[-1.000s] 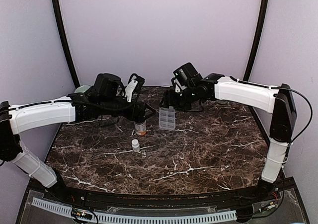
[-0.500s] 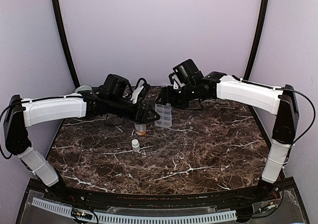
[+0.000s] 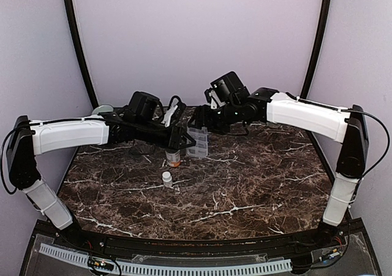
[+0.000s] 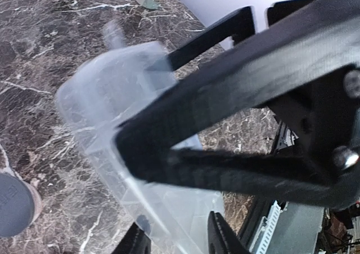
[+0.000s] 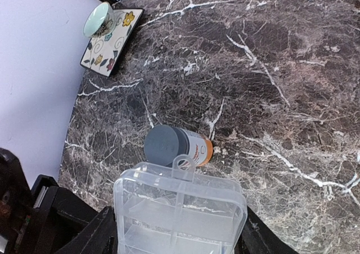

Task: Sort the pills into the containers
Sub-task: Pass from the right arm to the left

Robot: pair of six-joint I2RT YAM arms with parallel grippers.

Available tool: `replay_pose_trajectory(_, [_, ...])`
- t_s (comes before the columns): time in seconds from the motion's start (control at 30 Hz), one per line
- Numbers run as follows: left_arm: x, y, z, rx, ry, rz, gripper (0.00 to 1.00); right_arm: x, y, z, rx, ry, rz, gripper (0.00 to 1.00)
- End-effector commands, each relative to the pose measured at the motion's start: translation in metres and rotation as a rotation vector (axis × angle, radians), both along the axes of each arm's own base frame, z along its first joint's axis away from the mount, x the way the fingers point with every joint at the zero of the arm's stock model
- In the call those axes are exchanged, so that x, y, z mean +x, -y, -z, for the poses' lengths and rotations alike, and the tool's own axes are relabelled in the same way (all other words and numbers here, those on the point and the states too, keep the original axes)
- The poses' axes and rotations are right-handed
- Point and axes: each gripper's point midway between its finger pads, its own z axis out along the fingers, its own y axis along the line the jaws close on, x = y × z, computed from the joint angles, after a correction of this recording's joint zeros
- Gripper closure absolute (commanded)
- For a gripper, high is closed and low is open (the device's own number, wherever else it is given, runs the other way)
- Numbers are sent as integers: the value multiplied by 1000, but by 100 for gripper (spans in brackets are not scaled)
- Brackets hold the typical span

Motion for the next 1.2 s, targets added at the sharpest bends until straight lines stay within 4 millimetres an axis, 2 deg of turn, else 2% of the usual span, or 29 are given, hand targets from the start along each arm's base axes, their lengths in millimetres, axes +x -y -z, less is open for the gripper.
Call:
replay_pose_trajectory(0.0, [1,9,-15,-49,29,32,73,-3,-4,-36,70,54,-2,45])
replay_pose_trajectory(0.17, [2,10,-14,-51,26,34,92,-3,-4,-33,71,50,0,43])
replay_pose_trajectory(0.27, [3,9,-13,-54,19,33,100,-5,-3,-33,76,52,-7,35])
replay_pose_trajectory(0.53, [6,5,-24,-102,-3,52,100,-6,3,-37,87,97,-41,22])
replay_pose_trajectory(0.73, [16,-3,-42,-159,-32,65,100,-4,21,-41,123,133,-44,17])
replay_pose_trajectory(0.83, [21,-6,-51,-193,-59,86,100,-5,28,-47,158,156,-54,16])
replay_pose_trajectory(0.9, [16,-2,-57,-210,-83,131,100,-6,33,-49,182,167,-64,15])
replay_pose_trajectory(0.93, [15,-1,-58,-211,-92,147,100,-8,36,-58,205,187,-69,15])
replay_pose_trajectory(0.97, [23,-7,-59,-215,-99,137,100,-10,39,-64,225,201,-74,15])
replay_pose_trajectory(1.17, [24,-3,-67,-285,-186,241,100,-18,51,-79,362,223,-112,18])
